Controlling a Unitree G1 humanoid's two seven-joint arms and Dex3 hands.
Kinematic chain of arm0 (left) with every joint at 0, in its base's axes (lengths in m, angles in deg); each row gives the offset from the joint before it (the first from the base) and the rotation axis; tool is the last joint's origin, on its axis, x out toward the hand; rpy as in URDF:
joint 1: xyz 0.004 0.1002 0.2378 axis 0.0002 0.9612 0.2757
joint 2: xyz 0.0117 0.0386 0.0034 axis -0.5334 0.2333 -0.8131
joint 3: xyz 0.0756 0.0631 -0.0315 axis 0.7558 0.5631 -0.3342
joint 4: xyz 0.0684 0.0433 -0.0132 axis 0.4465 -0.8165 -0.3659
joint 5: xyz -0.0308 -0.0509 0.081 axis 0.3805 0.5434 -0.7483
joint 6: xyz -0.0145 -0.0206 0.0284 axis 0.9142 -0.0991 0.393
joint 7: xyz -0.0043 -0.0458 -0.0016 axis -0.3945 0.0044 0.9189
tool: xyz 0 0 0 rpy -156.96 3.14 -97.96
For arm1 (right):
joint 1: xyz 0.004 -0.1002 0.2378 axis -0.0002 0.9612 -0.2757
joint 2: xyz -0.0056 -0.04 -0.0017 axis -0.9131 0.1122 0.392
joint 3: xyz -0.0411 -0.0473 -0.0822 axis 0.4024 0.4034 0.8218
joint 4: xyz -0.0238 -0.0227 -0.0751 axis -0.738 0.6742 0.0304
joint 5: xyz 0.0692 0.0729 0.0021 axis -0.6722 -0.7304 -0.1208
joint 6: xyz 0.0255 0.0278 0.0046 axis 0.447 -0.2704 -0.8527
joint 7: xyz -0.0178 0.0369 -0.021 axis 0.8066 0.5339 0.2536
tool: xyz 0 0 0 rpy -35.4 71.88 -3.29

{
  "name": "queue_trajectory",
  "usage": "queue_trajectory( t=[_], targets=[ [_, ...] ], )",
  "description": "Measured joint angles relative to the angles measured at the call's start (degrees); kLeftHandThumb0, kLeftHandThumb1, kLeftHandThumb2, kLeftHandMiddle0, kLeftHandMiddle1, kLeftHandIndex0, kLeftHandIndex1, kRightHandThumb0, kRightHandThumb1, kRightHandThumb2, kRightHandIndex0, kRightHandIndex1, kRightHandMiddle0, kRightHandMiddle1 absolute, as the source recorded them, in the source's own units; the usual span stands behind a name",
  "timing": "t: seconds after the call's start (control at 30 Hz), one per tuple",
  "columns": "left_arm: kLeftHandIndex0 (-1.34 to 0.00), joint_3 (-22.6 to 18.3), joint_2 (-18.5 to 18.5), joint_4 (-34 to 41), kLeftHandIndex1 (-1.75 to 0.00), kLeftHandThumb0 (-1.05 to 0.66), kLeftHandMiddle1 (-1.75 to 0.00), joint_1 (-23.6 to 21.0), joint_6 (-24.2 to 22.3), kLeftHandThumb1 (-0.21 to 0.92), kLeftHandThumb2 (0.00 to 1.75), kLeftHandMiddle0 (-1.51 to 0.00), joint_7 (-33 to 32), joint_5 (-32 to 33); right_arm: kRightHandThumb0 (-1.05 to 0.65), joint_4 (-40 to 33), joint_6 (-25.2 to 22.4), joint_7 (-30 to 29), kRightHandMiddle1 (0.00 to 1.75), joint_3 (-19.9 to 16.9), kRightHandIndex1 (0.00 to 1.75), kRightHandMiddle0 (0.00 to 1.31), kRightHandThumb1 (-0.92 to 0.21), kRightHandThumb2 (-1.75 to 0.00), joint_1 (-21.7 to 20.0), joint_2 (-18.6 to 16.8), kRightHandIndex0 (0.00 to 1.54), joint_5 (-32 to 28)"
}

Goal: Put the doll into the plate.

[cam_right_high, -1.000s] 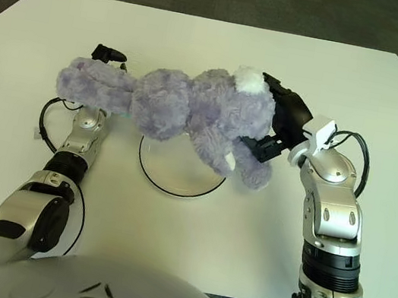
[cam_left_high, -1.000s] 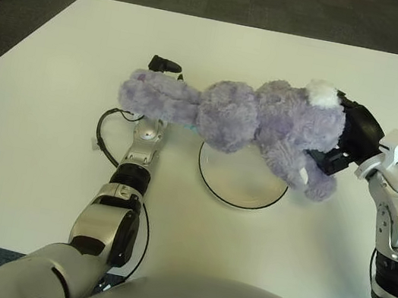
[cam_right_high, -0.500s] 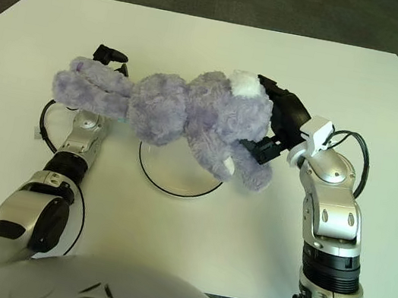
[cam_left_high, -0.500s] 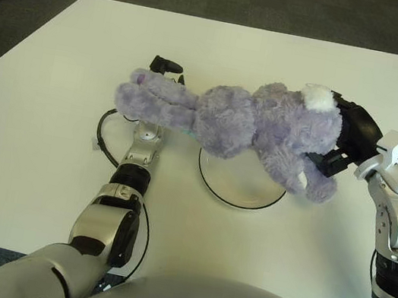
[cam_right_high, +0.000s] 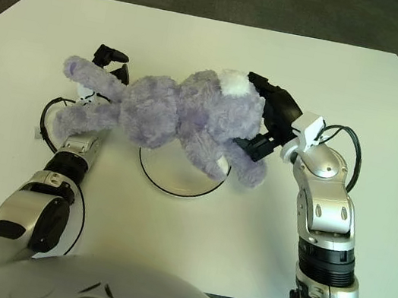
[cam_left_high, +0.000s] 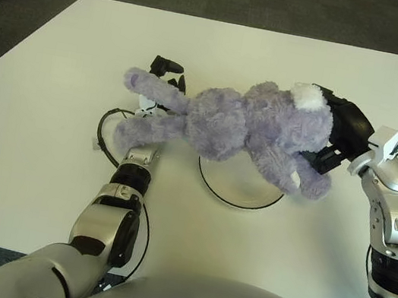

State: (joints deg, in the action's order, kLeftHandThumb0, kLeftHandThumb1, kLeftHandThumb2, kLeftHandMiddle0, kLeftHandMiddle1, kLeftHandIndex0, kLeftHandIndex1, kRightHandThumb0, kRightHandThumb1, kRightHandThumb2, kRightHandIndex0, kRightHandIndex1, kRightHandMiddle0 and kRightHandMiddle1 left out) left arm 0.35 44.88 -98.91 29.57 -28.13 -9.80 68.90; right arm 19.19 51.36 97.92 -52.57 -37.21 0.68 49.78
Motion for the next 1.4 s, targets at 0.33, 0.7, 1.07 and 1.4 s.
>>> queue_trajectory(
  t=[0.33,0.7,1.07,1.4],
  targets=[
    [-0.47,1.1,0.5,0.5,-1.75,-0.42,-1.75,0.2,0.6,0.50,1.08,-1.09,0.0,-0.1,-0.01,1.0,1.3,0.5,1.44,1.9,1.75,0.83,0.06,-1.64,-2.6,-0.8,0.87,0.0],
    [-0.45,2.1,0.9,0.9,-1.75,-0.42,-1.75,0.4,0.4,0.53,1.05,-1.10,0.1,-0.3,-0.01,1.0,1.1,0.0,1.48,2.9,1.75,0.83,0.09,-1.68,-4.3,-1.0,0.89,0.2],
    [-0.44,2.9,1.3,3.3,-1.75,-0.41,-1.75,1.6,-5.7,0.53,1.04,-1.10,0.0,-0.7,-0.01,1.8,0.6,-0.1,1.47,3.5,1.75,0.83,0.08,-1.67,-6.0,-1.6,0.88,0.2],
    [-0.44,3.6,1.7,5.4,-1.75,-0.41,-1.75,2.5,-7.8,0.53,1.04,-1.10,0.2,-0.9,-0.01,2.2,0.4,0.4,1.48,3.9,1.75,0.80,0.05,-1.63,-6.2,-1.9,0.86,0.2]
  ],
)
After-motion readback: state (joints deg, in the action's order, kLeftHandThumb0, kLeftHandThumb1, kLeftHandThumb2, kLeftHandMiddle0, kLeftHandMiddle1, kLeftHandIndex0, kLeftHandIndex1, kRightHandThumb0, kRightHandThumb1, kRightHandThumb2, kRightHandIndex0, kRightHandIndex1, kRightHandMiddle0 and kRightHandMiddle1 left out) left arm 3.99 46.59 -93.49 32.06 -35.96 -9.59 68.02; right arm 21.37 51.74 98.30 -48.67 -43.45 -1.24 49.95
